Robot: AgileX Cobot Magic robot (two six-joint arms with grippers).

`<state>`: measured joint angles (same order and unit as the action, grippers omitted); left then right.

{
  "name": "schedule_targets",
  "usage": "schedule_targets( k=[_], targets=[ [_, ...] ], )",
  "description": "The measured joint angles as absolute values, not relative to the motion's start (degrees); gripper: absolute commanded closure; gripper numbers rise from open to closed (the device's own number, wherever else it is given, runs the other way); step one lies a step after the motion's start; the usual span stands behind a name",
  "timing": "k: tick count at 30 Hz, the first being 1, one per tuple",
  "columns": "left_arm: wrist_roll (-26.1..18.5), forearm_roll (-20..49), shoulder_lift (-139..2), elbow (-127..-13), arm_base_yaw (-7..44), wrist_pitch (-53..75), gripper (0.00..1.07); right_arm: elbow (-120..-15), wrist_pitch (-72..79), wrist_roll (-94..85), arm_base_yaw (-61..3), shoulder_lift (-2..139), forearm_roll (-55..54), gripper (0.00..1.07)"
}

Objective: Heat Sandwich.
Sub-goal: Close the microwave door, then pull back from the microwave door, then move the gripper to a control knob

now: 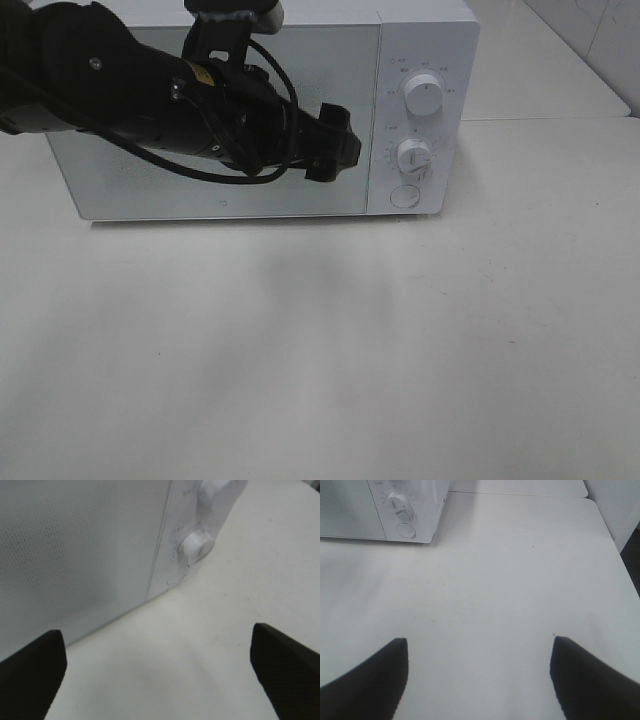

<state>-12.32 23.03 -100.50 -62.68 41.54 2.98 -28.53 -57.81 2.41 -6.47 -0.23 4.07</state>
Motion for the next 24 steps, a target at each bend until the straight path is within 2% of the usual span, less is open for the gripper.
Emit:
schedule_targets(
  k=[7, 13, 15, 17, 18, 22, 24],
  targets=[
    [-12.3, 21.6, -98.5, -62.7, 41.5, 22.9, 0.09, -28.5, -57.8, 2.4, -6.5, -0.2, 4.1, 0.32],
    [-11.6, 19.4, -95.9, -62.6, 41.0, 32.8, 0.09, -28.5, -57.8, 2.4, -6.5, -0.2, 4.1, 0.32],
    [-10.6, 18.9, -94.8, -62.6, 39.8, 35.5, 0.09, -28.5, -57.8, 2.4, -6.5, -0.2, 4.1, 0.32],
    [-9.3, 18.3, -93.2, -62.6, 36.2, 39.6, 0.09, -28.5, -57.8, 2.4, -6.5, -0.2, 4.1, 0.32],
    [-9.3, 18.3, -93.2, -62.6, 36.2, 39.6, 0.09, -28.5, -57.8, 2.4, -6.5, -0.2, 4.1, 0.32],
    [-8.7, 16.6, -90.6, -62.6, 29.3, 45.3, 0.09, -28.5, -57.8, 2.4, -6.5, -0.2, 4.1, 0.32],
    [-8.7, 16.0, -90.2, -62.6, 27.8, 46.5, 0.09, -28.5, -57.8, 2.4, -6.5, -0.2, 4.1, 0.32]
  ],
)
